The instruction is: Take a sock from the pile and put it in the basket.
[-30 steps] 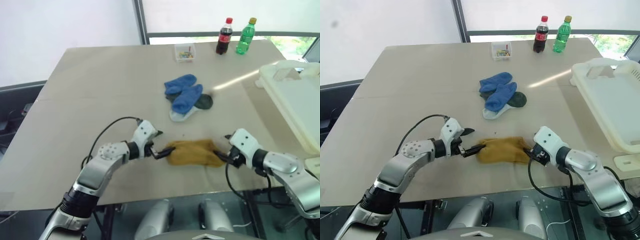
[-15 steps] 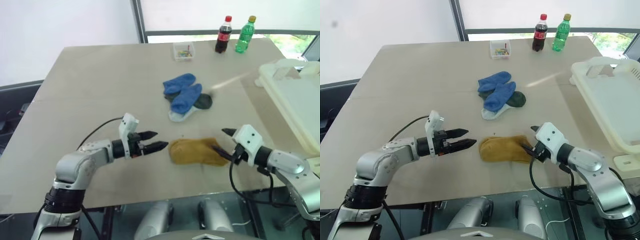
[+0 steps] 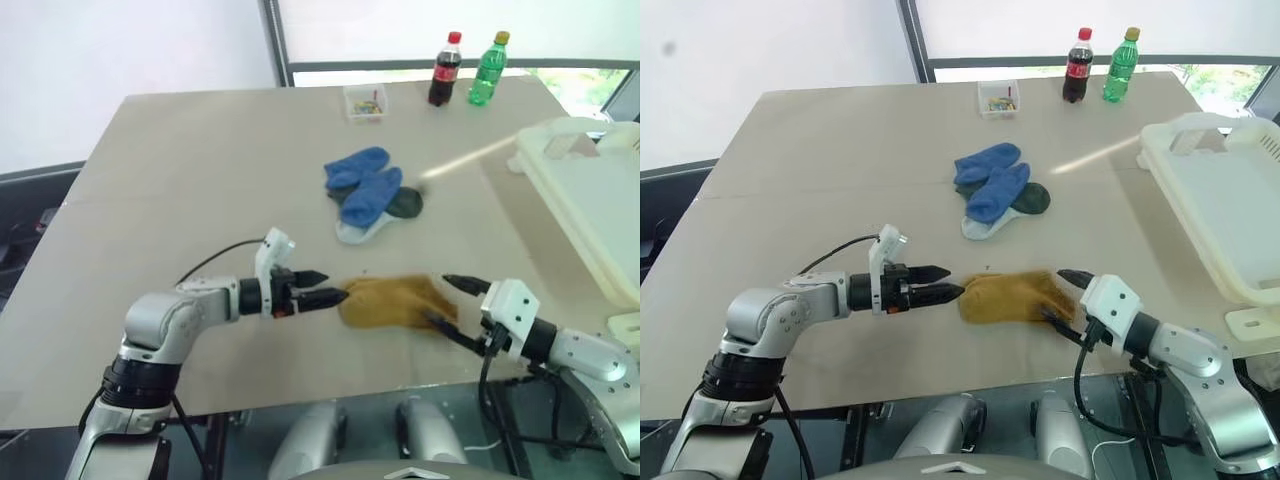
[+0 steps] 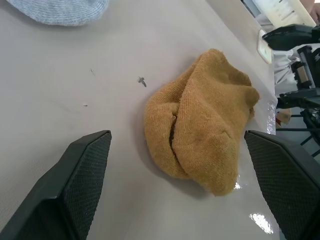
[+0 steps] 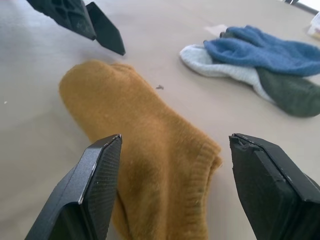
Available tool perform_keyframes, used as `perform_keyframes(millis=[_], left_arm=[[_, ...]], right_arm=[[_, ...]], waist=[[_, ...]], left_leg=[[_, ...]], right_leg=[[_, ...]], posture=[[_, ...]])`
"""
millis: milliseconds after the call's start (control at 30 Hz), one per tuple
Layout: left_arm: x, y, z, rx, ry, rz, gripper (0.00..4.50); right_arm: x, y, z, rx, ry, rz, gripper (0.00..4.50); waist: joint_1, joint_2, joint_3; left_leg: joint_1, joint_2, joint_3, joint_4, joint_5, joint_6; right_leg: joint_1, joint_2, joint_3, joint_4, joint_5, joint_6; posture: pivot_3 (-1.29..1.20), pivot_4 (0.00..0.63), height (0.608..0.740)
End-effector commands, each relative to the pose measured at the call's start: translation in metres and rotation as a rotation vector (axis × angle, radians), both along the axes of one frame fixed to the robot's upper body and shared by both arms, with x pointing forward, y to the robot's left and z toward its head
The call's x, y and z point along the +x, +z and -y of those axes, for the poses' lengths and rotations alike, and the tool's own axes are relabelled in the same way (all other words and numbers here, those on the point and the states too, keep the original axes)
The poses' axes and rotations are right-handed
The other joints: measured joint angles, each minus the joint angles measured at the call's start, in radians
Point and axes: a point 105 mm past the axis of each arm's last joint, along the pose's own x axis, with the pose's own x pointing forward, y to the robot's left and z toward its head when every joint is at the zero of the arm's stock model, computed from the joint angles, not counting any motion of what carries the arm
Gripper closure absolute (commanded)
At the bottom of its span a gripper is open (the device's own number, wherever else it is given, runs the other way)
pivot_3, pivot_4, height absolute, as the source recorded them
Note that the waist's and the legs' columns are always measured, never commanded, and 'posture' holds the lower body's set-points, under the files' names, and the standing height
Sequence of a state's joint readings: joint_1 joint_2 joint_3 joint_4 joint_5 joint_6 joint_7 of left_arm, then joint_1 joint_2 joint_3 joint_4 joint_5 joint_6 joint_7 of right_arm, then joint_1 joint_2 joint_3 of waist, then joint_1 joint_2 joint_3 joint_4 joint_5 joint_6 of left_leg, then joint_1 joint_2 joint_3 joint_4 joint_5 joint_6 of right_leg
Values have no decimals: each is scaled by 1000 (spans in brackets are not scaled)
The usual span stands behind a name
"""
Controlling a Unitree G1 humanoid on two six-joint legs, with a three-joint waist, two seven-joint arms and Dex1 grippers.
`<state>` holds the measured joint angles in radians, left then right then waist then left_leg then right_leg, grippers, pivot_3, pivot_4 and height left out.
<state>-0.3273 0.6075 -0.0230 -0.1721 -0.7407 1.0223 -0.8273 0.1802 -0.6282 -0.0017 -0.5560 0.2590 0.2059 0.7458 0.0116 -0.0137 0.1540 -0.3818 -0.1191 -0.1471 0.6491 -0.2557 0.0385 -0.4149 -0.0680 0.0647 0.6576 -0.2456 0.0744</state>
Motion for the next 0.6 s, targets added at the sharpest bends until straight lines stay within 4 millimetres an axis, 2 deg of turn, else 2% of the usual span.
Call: perform_keyframes(millis=[33, 100, 133, 267, 367, 600], left_arm=[[-6, 2, 2, 12, -40, -6, 0], [-9, 1, 2, 17, -50, -13, 0], [-10, 1, 1, 15, -49, -19, 0], [-14, 3, 0, 9, -56, -31, 0], [-17, 5, 2, 4, -79, -45, 0], [-25, -5, 4, 46, -113, -97, 0]], right_arm=[[-1, 6, -2, -3, 10, 54, 1218], [-2, 4, -4, -9, 24, 58, 1771], [-3, 4, -6, -12, 32, 59, 2215], [-3, 3, -10, -9, 56, 56, 4340], [-1, -1, -9, -25, 67, 46, 4433], [10, -31, -4, -53, 34, -27, 4433]], waist=[[1, 0, 0], [1, 0, 0], [1, 0, 0], [2, 0, 0], [1, 0, 0], [2, 0, 0]], left_leg=[[0, 0, 0, 0, 0, 0], [0, 0, 0, 0, 0, 0], [0, 0, 0, 0, 0, 0], [0, 0, 0, 0, 0, 0], [0, 0, 0, 0, 0, 0], [0, 0, 0, 0, 0, 0]], right_leg=[[0, 0, 0, 0, 0, 0], [0, 0, 0, 0, 0, 0], [0, 0, 0, -1, 0, 0], [0, 0, 0, 0, 0, 0], [0, 0, 0, 0, 0, 0], [0, 0, 0, 0, 0, 0]], posture=[[0, 150, 740], [0, 150, 740], [0, 150, 740], [0, 150, 740], [0, 150, 740], [0, 150, 740]])
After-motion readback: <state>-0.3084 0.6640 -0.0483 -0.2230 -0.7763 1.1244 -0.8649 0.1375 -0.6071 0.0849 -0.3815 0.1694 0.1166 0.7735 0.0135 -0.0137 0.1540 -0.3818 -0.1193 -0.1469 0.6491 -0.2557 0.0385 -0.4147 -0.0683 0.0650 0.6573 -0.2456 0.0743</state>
